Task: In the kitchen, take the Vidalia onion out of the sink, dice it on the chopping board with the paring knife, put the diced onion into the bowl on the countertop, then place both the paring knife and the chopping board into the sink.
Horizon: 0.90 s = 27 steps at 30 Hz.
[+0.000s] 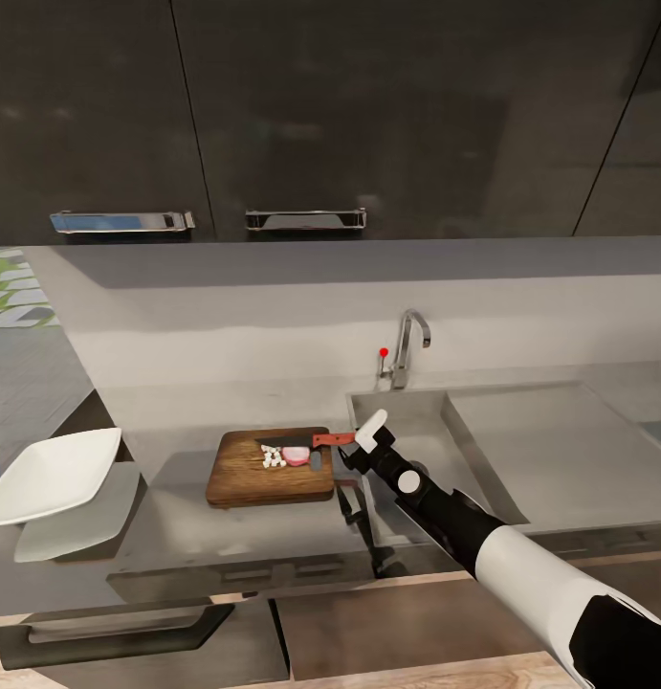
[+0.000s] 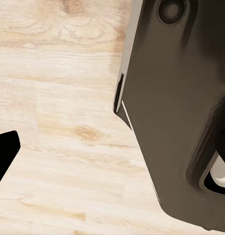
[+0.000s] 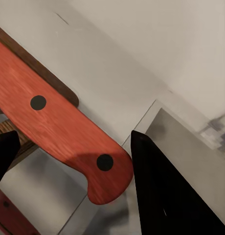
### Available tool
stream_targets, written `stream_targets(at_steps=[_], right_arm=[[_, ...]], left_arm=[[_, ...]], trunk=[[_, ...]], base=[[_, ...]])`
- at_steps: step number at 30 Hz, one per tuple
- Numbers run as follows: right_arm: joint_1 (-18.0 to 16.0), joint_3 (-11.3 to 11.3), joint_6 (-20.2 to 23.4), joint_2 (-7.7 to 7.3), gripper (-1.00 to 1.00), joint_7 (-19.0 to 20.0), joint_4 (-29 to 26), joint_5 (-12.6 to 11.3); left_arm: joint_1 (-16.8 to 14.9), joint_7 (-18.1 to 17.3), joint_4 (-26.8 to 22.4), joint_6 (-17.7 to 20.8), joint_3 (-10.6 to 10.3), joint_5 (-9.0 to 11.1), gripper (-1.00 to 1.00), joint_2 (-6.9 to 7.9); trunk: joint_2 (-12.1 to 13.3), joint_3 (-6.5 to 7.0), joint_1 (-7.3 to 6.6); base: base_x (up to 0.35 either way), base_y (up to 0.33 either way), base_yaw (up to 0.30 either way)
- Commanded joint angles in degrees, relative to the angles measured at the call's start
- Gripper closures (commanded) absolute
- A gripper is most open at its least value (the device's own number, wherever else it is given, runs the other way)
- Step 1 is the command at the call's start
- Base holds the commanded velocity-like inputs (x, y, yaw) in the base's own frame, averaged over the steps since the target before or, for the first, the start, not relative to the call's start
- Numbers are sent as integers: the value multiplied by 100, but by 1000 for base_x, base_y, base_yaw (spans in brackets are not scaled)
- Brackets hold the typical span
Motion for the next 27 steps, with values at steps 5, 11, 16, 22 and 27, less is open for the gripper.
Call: stream_targets(at_steps=[5, 11, 16, 22, 27], right_arm=[[-11, 48, -10, 1, 100, -21, 64, -53], [-11, 359, -2, 246, 100, -3, 367, -45], [-11, 379, -1, 263, 100, -2, 369, -45], [-11, 380, -7, 263, 100, -3, 369, -44], [-11, 340, -124, 222, 100, 73, 291, -75]], left_arm=[[-5, 7, 11, -20, -34, 10, -100, -3], [-5, 7, 8, -20, -34, 11, -100, -3], [-5, 7, 11, -20, -34, 12, -100, -3], [-5, 7, 10, -20, -34, 14, -100, -3], [-5, 7, 12, -20, -34, 15, -100, -3]], trunk=[[-12, -12, 3], [-12, -12, 3], [-12, -12, 3], [-12, -12, 3], [-12, -12, 3]], base=[[0, 0, 0], [0, 0, 0], [59, 4, 0], [9, 1, 0], [0, 0, 0]])
